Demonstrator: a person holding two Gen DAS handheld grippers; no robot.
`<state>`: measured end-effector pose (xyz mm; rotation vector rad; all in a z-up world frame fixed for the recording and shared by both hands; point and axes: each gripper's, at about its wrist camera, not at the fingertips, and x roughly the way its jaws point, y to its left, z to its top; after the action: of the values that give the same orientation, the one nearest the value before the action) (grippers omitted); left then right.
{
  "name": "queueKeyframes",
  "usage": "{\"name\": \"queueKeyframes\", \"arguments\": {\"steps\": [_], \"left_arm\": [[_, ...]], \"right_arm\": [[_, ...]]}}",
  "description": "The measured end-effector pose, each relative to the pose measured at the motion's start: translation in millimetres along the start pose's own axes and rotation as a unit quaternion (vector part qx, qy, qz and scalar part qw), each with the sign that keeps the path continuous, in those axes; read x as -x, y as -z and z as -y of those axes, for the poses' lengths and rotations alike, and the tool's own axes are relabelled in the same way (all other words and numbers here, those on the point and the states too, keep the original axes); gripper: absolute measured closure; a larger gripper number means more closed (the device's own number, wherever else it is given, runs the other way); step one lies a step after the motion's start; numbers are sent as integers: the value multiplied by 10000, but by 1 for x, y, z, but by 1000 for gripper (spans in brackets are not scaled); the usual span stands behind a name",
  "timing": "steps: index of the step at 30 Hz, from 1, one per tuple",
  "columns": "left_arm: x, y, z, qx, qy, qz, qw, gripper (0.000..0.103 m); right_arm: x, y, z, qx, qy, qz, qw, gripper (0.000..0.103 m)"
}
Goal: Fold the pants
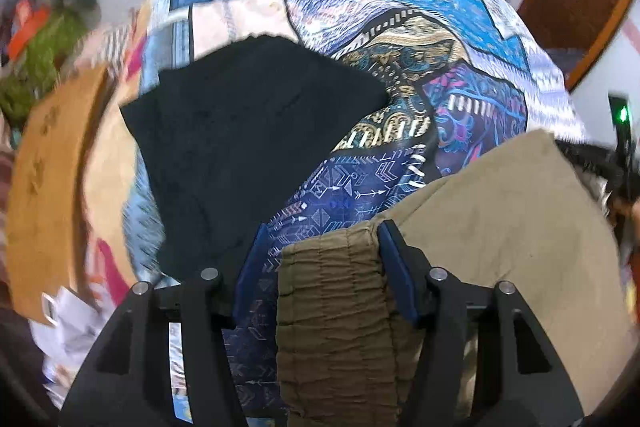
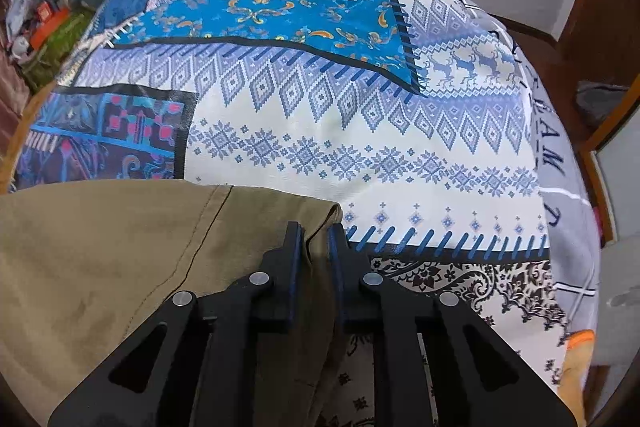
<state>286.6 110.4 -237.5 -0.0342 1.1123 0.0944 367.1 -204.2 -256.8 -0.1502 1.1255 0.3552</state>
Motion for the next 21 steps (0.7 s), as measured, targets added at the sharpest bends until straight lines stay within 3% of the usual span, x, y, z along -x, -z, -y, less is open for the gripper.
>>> {"name": "queueKeyframes", "arguments": {"steps": [3, 8, 11, 13, 16, 21], "left_arm": [[20, 0, 12, -456, -214, 204, 9985, 44], [55, 1, 14, -606, -173, 623, 9961, 25], [71, 1, 14, -526, 11, 785, 9955, 21], [78, 1, 14, -439, 197, 811, 9955, 20], [81, 1, 15, -363, 405, 756, 9957, 20], [71, 5, 18, -353, 503, 617, 9962, 20]], "right_arm": [[14, -7, -5, 125, 128, -47, 9998, 88], [68, -9, -18, 209, -147, 397, 9989, 87], [102, -8, -39, 308, -484, 637, 9963, 75], [122, -6, -61, 469, -714, 831, 9929, 56], [135, -4, -95, 743, -1025, 935, 9875, 47], [130, -6, -150, 1316, -1436, 710, 9783, 44]]}}
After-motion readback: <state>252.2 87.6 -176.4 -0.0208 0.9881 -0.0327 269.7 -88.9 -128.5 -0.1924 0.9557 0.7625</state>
